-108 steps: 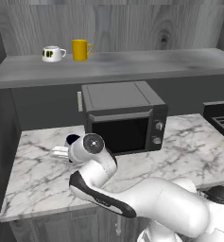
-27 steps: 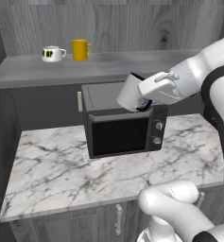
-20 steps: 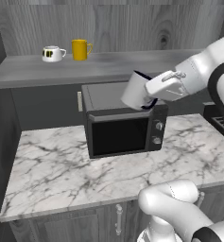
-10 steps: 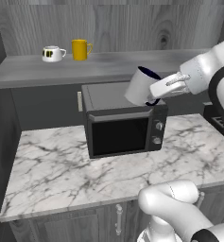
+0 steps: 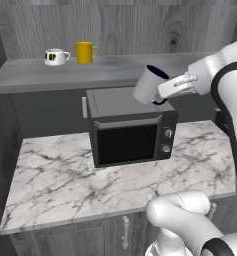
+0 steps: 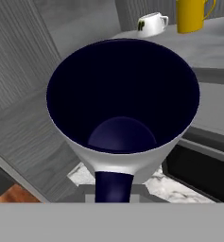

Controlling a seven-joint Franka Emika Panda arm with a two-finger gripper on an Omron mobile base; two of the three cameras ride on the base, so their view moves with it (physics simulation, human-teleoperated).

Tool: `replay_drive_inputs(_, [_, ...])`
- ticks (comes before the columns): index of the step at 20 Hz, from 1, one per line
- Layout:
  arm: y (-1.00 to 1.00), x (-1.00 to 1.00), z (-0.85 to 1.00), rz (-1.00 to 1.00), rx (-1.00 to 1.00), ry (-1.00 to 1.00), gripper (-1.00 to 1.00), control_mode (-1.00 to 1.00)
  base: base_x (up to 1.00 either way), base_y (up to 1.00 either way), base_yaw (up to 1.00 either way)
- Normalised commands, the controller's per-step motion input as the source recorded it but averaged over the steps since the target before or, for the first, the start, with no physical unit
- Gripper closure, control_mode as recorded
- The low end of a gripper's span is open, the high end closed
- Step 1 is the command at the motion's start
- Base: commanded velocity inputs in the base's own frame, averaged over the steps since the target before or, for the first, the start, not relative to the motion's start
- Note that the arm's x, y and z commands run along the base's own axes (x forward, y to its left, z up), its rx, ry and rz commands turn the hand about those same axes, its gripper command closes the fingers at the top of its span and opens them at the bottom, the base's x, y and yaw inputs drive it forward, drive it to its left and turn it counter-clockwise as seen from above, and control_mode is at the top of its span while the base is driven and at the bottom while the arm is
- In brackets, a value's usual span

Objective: Pick the mug on the counter and place it in the cabinet with the handle facing the right, like the mugs already inside.

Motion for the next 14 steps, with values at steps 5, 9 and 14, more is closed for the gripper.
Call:
replay_drive_inputs(5, [-0.08,0.35,0.01,0.00,0.00,-0.01,1.00,-1.00,0.00,0.00,0.00])
replay_drive_inputs(9, [-0.04,0.22,0.00,0.00,0.00,0.00,1.00,-1.00,0.00,0.00,0.00])
replay_drive_inputs(14, [-0.08,0.22,0.05,0.00,0.00,0.00,1.00,-1.00,0.00,0.00,0.00])
